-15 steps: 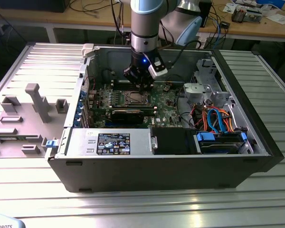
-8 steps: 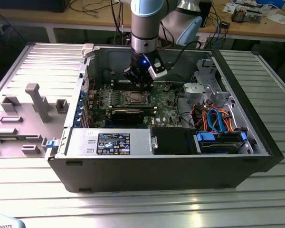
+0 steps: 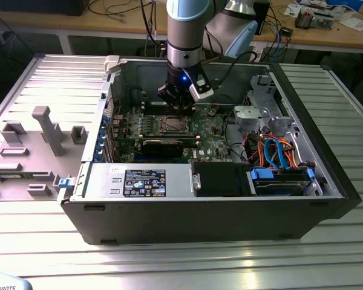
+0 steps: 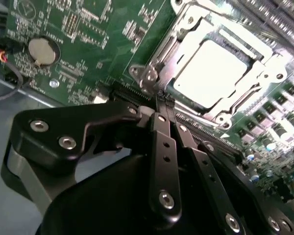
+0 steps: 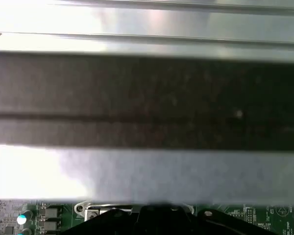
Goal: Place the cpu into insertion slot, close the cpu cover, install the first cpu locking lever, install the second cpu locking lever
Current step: 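Install the first cpu locking lever, then install the second cpu locking lever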
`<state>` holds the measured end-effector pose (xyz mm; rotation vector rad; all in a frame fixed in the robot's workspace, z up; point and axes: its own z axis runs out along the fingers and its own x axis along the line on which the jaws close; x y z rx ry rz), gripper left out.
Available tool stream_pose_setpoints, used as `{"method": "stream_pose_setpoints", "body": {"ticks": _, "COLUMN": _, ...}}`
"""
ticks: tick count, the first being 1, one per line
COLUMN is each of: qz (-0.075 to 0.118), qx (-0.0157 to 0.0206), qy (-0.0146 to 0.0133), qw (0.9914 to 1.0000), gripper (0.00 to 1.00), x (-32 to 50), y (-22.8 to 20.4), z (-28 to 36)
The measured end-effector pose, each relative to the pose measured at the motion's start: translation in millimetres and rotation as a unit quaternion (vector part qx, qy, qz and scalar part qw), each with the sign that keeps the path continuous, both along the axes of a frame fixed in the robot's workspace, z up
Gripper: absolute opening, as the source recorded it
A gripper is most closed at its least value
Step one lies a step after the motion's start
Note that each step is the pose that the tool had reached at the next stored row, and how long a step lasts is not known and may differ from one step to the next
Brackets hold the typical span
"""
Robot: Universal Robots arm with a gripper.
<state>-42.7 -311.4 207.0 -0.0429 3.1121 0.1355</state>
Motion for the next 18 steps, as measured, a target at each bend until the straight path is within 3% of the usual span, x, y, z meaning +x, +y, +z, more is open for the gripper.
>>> {"method": "stream_pose_setpoints", "body": {"ticks": 18, "qz": 0.0, "qx": -0.0008, "qy": 0.0, "qw": 1.0, "gripper": 0.11, "x": 0.0, "y": -4.2, "z": -0.1}}
